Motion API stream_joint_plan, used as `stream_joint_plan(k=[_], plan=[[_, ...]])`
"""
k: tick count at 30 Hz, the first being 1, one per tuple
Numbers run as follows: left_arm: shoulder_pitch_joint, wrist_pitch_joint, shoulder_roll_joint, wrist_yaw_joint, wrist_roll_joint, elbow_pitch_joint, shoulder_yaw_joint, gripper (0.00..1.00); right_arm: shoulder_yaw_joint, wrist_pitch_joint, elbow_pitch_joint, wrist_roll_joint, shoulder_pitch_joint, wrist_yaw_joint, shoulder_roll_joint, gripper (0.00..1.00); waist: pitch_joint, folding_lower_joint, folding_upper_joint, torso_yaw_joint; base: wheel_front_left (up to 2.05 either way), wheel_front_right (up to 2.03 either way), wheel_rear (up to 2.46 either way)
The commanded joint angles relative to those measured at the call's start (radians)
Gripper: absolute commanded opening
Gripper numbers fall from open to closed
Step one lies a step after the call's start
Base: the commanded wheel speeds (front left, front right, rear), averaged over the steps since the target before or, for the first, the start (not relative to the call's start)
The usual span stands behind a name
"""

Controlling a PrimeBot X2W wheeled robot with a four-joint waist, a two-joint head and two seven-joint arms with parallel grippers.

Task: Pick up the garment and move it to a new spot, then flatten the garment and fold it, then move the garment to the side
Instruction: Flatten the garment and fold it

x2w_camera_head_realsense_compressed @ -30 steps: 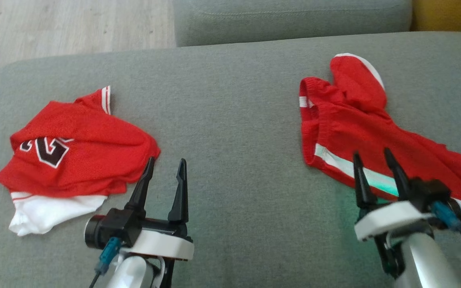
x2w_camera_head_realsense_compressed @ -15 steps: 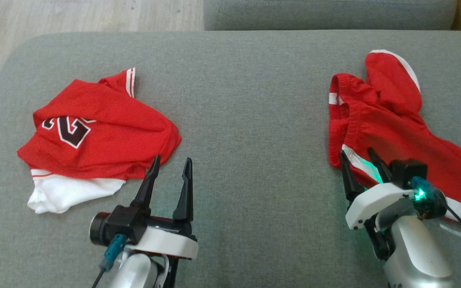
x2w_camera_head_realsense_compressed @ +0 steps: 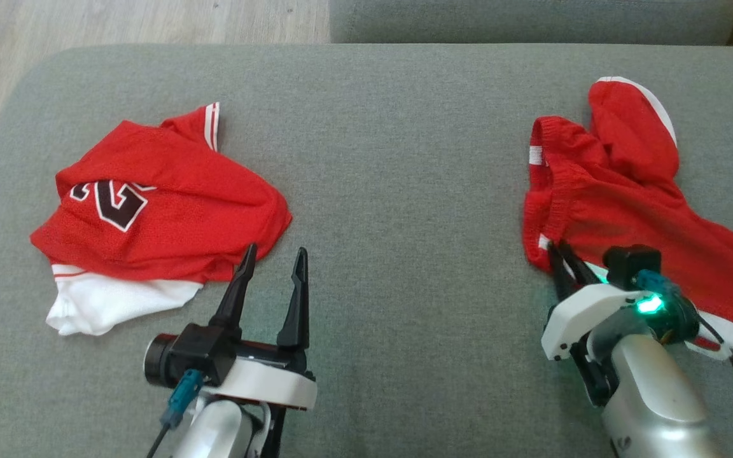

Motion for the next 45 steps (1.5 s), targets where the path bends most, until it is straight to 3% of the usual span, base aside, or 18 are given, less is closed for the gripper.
stream_joint_plan(k=[1, 15, 28, 33, 34, 35, 45], plan=[[-0.039, -0.008, 0.000, 0.005, -0.009, -0.028, 0.023, 1.00, 0.031, 0.000, -0.010, 0.007, -0.022, -0.001, -0.002, 0.00, -0.002, -0.0001, 0.0000, -0.001, 0.00, 0.00, 0.00], [-0.014, -0.008, 0.000, 0.004, -0.004, -0.018, 0.035, 1.00, 0.194, -0.059, -0.080, 0.118, 0.014, -0.001, -0.002, 0.00, -0.060, -0.0001, 0.0000, -0.031, 0.00, 0.00, 0.00], [-0.003, -0.008, -0.001, -0.002, 0.005, -0.020, 0.044, 1.00, 0.381, 0.002, -0.267, 0.177, 0.099, -0.001, -0.002, 0.00, -0.080, -0.0001, 0.0000, -0.031, 0.00, 0.00, 0.00], [-0.001, -0.008, -0.001, -0.002, 0.007, -0.019, 0.049, 1.00, 0.399, 0.026, -0.295, 0.181, 0.118, -0.001, -0.002, 0.00, -0.082, -0.0001, 0.0000, -0.029, 0.00, 0.00, 0.00], [0.000, -0.008, -0.001, -0.002, 0.008, -0.019, 0.050, 1.00, 0.396, 0.028, -0.299, 0.175, 0.120, -0.001, -0.002, 0.23, -0.082, -0.0001, 0.0000, -0.029, 0.00, 0.00, 0.00], [0.000, -0.008, -0.001, -0.002, 0.008, -0.018, 0.051, 1.00, 0.391, 0.028, -0.303, 0.174, 0.123, -0.001, -0.002, 1.00, -0.083, -0.0001, 0.0000, -0.030, 0.00, 0.00, 0.00], [0.002, -0.008, -0.001, -0.010, 0.021, -0.024, 0.078, 1.00, 0.310, 0.011, -0.421, 0.094, 0.165, -0.001, -0.002, 1.00, -0.094, -0.0001, 0.0000, -0.097, 0.00, 0.00, 0.00]])
